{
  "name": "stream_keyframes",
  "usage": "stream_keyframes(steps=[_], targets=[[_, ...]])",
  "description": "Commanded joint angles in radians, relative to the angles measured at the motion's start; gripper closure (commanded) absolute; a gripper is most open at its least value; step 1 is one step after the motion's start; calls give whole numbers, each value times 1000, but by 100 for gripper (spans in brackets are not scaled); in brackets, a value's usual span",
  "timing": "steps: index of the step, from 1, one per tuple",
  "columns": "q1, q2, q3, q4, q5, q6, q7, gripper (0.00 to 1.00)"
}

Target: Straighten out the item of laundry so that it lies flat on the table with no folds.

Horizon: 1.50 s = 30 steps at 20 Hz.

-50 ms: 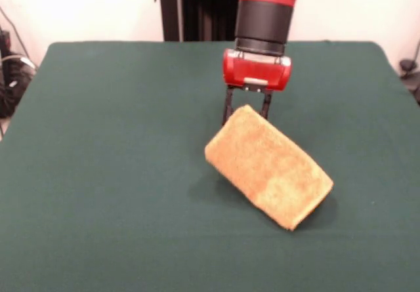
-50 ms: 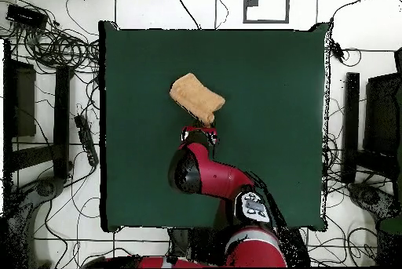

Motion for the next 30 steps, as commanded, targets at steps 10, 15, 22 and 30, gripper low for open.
stream_keyframes(steps=[10, 15, 22, 30], targets=[[59, 68, -17, 17, 100, -221, 279, 0], [11, 133, 2, -56, 39, -267, 269, 0], [-118, 210, 153, -153, -57, -137, 292, 0], [-230, 248, 377, -210, -94, 24, 318, 0]])
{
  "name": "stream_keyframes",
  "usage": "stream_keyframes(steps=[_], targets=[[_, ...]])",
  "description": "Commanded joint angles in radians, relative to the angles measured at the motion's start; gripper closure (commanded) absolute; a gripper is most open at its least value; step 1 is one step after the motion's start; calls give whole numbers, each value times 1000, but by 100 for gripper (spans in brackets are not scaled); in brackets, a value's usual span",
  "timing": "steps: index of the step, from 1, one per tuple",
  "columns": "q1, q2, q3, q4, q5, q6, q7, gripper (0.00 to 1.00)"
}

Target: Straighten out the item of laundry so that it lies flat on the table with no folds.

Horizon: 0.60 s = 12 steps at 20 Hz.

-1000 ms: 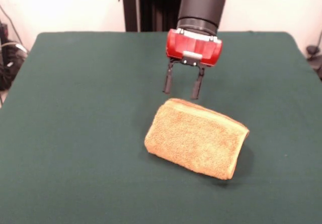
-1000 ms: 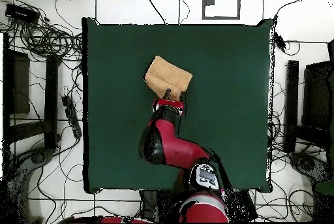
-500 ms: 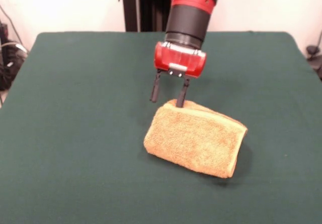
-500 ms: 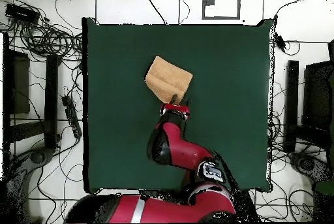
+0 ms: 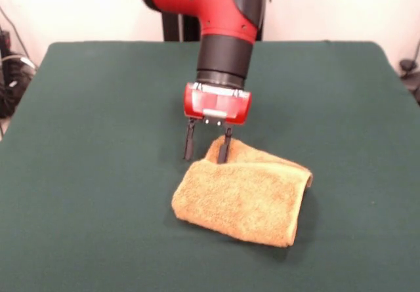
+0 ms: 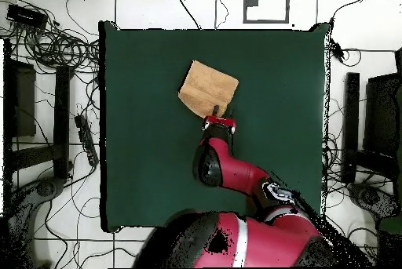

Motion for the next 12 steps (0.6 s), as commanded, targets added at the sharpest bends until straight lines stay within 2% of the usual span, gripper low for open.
stream_keyframes(steps=[1, 7, 9, 12], targets=[[-39, 95, 295, -122, -7, 233, 273, 0], [-99, 51, 372, -93, -86, 242, 237, 0], [-121, 43, 389, -91, -153, 187, 237, 0], [-113, 39, 359, -76, -200, -22, 283, 0]])
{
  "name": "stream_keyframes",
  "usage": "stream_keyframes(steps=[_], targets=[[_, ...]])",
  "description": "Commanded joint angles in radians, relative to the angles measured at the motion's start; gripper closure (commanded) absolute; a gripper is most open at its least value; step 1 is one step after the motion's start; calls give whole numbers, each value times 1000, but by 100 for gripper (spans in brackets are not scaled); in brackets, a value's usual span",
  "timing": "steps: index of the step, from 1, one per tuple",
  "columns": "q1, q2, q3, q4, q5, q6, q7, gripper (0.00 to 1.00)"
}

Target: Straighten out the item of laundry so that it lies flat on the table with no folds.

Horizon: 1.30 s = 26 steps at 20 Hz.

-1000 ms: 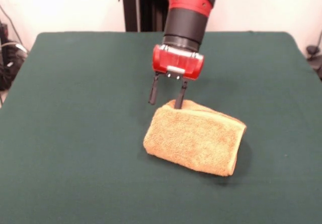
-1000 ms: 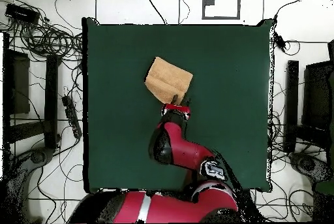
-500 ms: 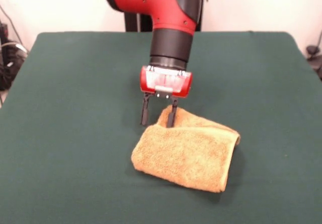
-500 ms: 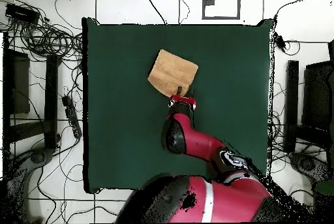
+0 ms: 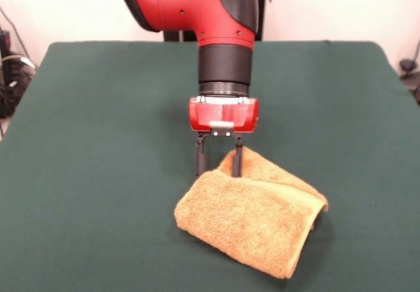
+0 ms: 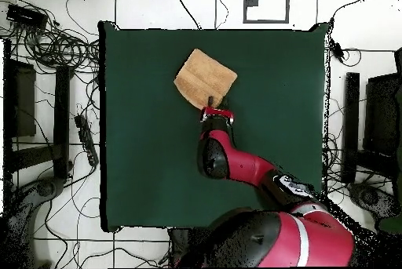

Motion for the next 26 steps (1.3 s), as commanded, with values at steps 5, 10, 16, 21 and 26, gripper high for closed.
stream_keyframes(steps=[5, 10, 16, 21, 26], targets=[[7, 82, 209, -65, -149, -115, 298, 0], [19, 122, 161, -74, -97, -41, 251, 0], [53, 112, 102, -38, -12, -111, 242, 100], [151, 69, -17, 45, 202, -126, 207, 100], [588, -16, -413, 247, 1026, 446, 33, 100]])
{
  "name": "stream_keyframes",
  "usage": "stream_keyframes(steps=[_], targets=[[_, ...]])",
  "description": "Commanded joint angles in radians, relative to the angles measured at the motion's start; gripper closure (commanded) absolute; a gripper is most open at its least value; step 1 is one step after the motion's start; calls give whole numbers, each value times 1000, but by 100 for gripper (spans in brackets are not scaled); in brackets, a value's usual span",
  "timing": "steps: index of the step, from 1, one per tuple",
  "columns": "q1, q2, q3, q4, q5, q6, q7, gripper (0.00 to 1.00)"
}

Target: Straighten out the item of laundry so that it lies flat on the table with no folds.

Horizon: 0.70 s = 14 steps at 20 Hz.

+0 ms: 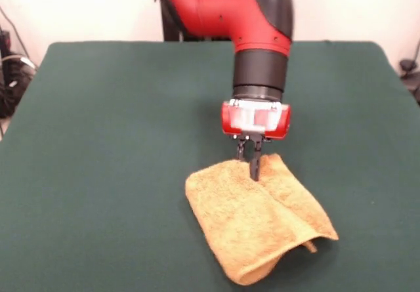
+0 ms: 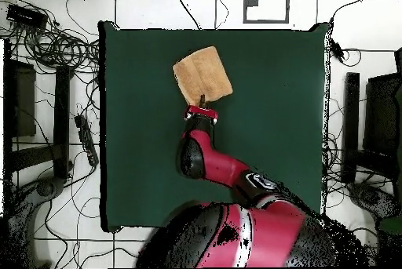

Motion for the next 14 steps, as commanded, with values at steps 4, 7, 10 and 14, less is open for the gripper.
stream_keyframes(steps=[4, 7, 10, 14], targets=[[692, 179, -843, -26, 578, 1467, 410, 100], [640, 136, -802, -65, 432, 1592, 516, 100], [585, 104, -688, -3, 449, 1408, 522, 100], [568, 123, -618, 15, 470, 1287, 545, 100]])
